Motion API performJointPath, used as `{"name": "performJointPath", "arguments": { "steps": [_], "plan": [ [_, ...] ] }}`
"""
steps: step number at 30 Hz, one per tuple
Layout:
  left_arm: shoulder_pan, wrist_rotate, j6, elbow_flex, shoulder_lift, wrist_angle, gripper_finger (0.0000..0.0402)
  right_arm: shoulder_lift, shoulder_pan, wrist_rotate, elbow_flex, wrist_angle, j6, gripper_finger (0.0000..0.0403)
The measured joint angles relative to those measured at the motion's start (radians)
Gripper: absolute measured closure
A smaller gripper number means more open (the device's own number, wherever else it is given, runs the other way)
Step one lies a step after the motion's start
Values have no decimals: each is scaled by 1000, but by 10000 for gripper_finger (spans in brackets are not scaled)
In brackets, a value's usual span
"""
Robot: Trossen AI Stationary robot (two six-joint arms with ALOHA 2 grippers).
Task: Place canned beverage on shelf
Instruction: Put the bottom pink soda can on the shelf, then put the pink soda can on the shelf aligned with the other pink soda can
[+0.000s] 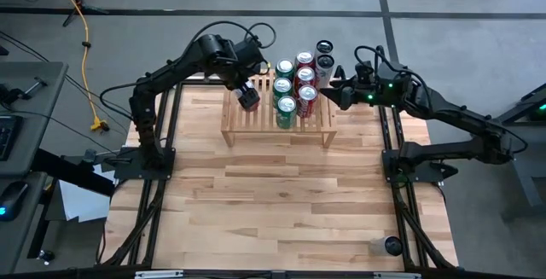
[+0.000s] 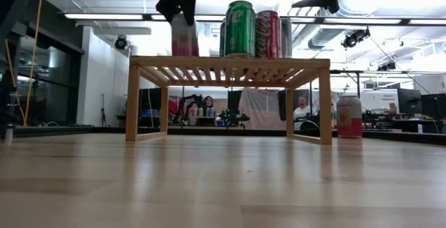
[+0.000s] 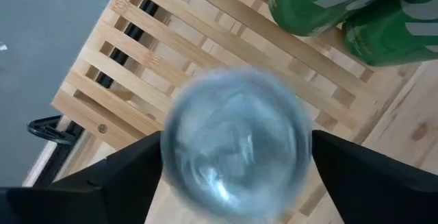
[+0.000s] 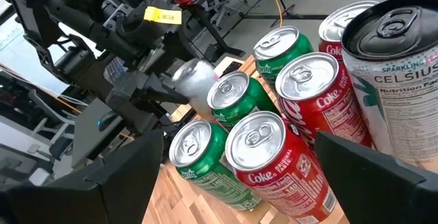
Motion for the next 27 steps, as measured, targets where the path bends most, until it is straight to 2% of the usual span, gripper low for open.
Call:
{"name": "performJointPath", "arguments": {
  "steps": [4, 14, 27],
  "plan": [
    [0, -2, 6, 0, -1, -1, 39, 0, 0, 0, 0, 0, 0, 36],
    [5, -25, 33, 0, -10, 43, 40, 0, 0, 0, 0, 0, 0, 36],
    [27, -24, 52, 0, -159, 221, 39, 0, 0, 1, 0, 23, 0, 36]
  ]
}}
